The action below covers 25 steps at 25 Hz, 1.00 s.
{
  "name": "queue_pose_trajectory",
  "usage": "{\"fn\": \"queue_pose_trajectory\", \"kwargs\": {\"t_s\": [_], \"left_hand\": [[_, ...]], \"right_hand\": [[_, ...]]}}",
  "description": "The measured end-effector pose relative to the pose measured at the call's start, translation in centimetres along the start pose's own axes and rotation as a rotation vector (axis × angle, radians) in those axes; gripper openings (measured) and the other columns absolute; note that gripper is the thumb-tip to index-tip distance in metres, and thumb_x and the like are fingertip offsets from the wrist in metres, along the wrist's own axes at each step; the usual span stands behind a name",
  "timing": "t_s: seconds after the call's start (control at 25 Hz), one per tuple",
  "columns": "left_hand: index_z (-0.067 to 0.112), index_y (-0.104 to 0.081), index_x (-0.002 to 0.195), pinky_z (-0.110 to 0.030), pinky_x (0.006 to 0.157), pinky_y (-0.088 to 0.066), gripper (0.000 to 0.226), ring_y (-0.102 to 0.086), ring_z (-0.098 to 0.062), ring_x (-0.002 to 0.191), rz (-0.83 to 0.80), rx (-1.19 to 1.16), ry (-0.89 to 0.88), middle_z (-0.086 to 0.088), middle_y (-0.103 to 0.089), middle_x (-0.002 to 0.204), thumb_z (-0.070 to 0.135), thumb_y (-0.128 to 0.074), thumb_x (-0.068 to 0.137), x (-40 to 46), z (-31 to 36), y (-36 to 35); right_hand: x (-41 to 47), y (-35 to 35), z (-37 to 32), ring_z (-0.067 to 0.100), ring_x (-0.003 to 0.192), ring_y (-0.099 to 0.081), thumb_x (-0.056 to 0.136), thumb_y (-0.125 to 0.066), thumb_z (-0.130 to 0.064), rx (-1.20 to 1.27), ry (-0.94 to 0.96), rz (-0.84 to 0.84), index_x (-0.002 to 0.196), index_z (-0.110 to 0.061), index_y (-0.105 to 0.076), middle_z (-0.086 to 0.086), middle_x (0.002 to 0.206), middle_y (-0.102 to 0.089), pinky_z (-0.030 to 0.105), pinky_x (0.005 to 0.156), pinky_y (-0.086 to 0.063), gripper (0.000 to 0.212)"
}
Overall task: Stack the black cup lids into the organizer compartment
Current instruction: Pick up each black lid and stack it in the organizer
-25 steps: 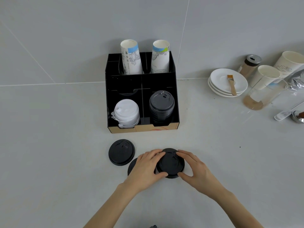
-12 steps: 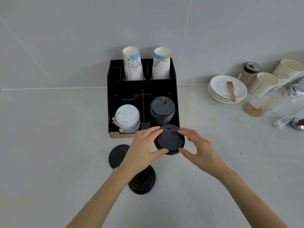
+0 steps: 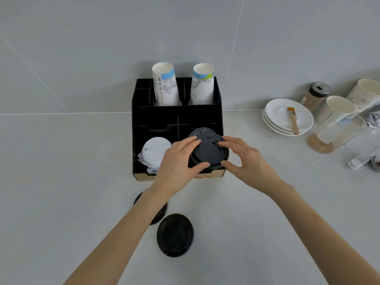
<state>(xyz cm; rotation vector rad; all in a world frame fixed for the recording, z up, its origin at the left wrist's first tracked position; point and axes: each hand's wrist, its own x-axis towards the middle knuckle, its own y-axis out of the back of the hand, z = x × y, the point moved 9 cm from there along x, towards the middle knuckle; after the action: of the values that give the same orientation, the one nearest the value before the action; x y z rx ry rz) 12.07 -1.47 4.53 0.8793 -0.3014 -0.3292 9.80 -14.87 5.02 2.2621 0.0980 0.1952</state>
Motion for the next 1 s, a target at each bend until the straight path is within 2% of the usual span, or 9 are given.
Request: {"fn": "queue_pose_trajectory", "kwargs": {"t_s": [0.2, 0.44, 0.64, 1.0], "left_hand": [[0.013, -0.038, 0.130, -0.033, 0.108, -0.027, 0.059, -0.035, -0.022, 0.129, -0.015, -0.013, 0.028, -0.004, -0.039, 0.143, 0.032, -0.063, 0.080, 2.0, -1.1, -0.4], [0.013, -0.037, 0.131, -0.032, 0.108, -0.027, 0.059, -0.034, -0.023, 0.131, -0.018, 0.019, 0.058, -0.005, -0.038, 0.144, 0.032, -0.062, 0.081, 3.6, -2.9, -0.8], [0.015, -0.036, 0.132, -0.025, 0.106, -0.023, 0.059, -0.030, -0.019, 0.132, -0.030, -0.029, 0.096, -0.003, -0.035, 0.145, 0.032, -0.061, 0.082, 4.4, -4.0, -1.3], [0.013, -0.033, 0.133, -0.033, 0.108, -0.027, 0.058, -0.030, -0.024, 0.132, -0.065, 0.017, 0.108, -0.004, -0.032, 0.147, 0.029, -0.059, 0.084, 4.3, -4.3, -3.2]], "right_hand": [[2.3, -0.4, 0.7, 0.021, 0.123, -0.045, 0.084, -0.059, -0.012, -0.038, -0.017, -0.038, 0.124, -0.013, -0.047, 0.006, 0.139, -0.043, 0.003, 0.090, -0.020, 0.042], [4.6, -1.3, 1.0, 0.024, 0.125, -0.044, 0.084, -0.058, -0.011, -0.054, -0.033, -0.079, 0.125, -0.012, -0.047, 0.008, 0.140, -0.042, 0.018, 0.097, -0.028, 0.043], [5.7, -1.8, 1.5, 0.023, 0.125, -0.043, 0.084, -0.058, -0.012, -0.050, -0.059, -0.107, 0.125, -0.012, -0.047, 0.008, 0.140, -0.043, 0.018, 0.098, -0.028, 0.042], [5.3, -3.1, 2.4, 0.030, 0.125, -0.042, 0.084, -0.058, -0.011, -0.083, -0.107, -0.135, 0.126, -0.008, -0.045, 0.012, 0.139, -0.043, 0.039, 0.107, -0.036, 0.044]]}}
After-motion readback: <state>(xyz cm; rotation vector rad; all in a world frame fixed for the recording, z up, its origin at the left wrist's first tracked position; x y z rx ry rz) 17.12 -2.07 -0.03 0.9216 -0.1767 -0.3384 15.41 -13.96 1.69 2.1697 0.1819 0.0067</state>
